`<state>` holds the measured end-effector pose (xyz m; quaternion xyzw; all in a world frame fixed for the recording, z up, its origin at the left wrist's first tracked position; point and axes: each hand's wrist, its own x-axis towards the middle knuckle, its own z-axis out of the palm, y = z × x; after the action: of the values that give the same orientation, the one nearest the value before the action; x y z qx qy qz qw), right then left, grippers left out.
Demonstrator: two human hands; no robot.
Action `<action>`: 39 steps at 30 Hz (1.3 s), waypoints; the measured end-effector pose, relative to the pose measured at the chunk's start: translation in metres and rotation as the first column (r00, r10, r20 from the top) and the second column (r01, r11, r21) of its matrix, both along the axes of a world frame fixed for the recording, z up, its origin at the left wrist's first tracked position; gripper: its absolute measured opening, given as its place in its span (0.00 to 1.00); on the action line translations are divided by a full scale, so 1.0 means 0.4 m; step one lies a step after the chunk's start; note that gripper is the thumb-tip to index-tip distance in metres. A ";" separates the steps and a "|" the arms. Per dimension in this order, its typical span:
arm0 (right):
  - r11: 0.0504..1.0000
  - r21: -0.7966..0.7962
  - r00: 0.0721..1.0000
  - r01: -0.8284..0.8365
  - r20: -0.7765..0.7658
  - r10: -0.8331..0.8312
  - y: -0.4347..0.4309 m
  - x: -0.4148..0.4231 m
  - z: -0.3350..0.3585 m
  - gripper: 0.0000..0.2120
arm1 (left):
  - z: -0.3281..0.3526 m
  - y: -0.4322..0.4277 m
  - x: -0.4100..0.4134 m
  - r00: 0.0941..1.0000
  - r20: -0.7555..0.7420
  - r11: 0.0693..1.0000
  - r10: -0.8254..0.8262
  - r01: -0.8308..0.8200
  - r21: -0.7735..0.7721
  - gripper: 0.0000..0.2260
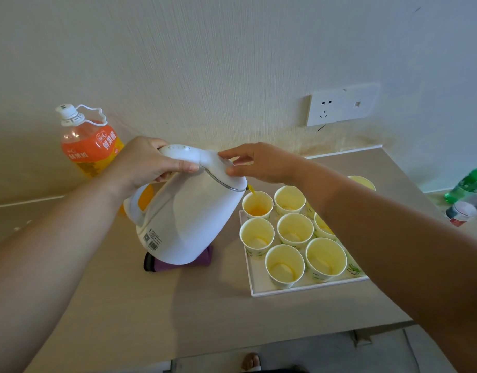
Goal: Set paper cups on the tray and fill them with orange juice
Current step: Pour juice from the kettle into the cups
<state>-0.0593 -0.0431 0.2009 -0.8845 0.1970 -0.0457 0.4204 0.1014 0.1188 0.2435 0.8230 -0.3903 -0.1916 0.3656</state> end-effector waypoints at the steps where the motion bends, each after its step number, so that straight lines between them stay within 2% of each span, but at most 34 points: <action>1: 1.000 0.000 1.000 0.001 0.000 -0.001 0.001 0.000 0.001 0.21 | 0.001 0.000 0.001 1.000 0.005 1.000 0.003 -0.004 0.006 0.19; 3: 1.000 -0.002 1.000 0.000 0.004 0.000 0.003 0.001 0.004 0.21 | 0.004 0.003 0.002 1.000 0.004 1.000 -0.002 0.002 0.005 0.20; 5: 1.000 -0.006 1.000 -0.003 0.009 0.003 0.004 0.002 0.008 0.21 | 0.009 0.006 0.003 1.000 0.011 1.000 -0.014 0.014 -0.005 0.26; 7: 1.000 -0.014 1.000 -0.004 0.012 0.004 0.006 0.002 0.012 0.21 | 0.012 0.008 0.006 1.000 0.014 1.000 -0.011 0.011 -0.011 0.28; 13: 1.000 0.008 1.000 0.000 0.029 0.000 0.009 0.001 0.023 0.21 | 0.028 0.009 0.002 0.999 0.044 1.000 -0.013 0.014 -0.012 0.14; 39: 1.000 0.022 0.997 0.010 0.078 -0.011 0.019 0.001 0.056 0.22 | 0.086 0.016 -0.010 0.992 0.122 1.000 -0.026 0.026 0.002 0.14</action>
<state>-0.0590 -0.0353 0.2234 -0.8764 0.1855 -0.0804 0.4371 0.0972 0.1251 0.2779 0.8280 -0.4227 -0.1456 0.3383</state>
